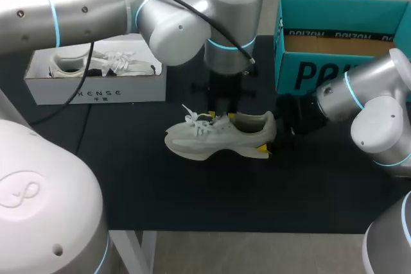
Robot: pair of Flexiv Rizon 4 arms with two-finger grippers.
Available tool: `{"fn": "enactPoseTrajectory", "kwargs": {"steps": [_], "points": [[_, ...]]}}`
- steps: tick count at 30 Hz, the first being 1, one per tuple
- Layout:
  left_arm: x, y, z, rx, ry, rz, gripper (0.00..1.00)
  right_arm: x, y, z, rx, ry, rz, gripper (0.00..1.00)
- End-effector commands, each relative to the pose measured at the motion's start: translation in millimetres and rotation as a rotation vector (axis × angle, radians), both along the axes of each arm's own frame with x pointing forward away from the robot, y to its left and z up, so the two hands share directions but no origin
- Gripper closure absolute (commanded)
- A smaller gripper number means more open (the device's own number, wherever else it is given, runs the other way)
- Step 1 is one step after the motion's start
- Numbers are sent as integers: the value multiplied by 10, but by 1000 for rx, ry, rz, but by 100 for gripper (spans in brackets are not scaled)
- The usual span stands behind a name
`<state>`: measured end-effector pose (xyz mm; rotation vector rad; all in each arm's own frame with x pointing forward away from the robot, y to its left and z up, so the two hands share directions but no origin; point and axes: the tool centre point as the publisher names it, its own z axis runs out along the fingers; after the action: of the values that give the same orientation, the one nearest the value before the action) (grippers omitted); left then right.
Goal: Take the shoe out of the shoebox, open the shoe tongue, remove and reinsert the insole, then place the shoe into the shoebox
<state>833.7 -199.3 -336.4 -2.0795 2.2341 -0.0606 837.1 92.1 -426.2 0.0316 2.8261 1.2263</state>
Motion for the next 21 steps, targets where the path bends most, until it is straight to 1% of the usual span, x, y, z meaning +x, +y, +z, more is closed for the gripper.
{"fn": "enactPoseTrajectory", "kwargs": {"steps": [1, 4, 10, 15, 21], "points": [[-85, 117, -44, -53, -73, 19, 100, 7, 41, -72, -1, -2, -2, 100], [-135, 194, -11, -85, -131, 54, 100, 7, 41, -72, -1, -2, -2, 100], [-247, 402, 51, -94, -194, 133, 100, 7, 41, -72, -1, -2, -2, 100], [-269, 588, 63, -74, -188, 197, 100, 7, 41, -72, -1, -2, -2, 100], [-260, 854, 70, 0, -149, 282, 100, 7, 41, -72, -1, -2, -2, 100]]}}
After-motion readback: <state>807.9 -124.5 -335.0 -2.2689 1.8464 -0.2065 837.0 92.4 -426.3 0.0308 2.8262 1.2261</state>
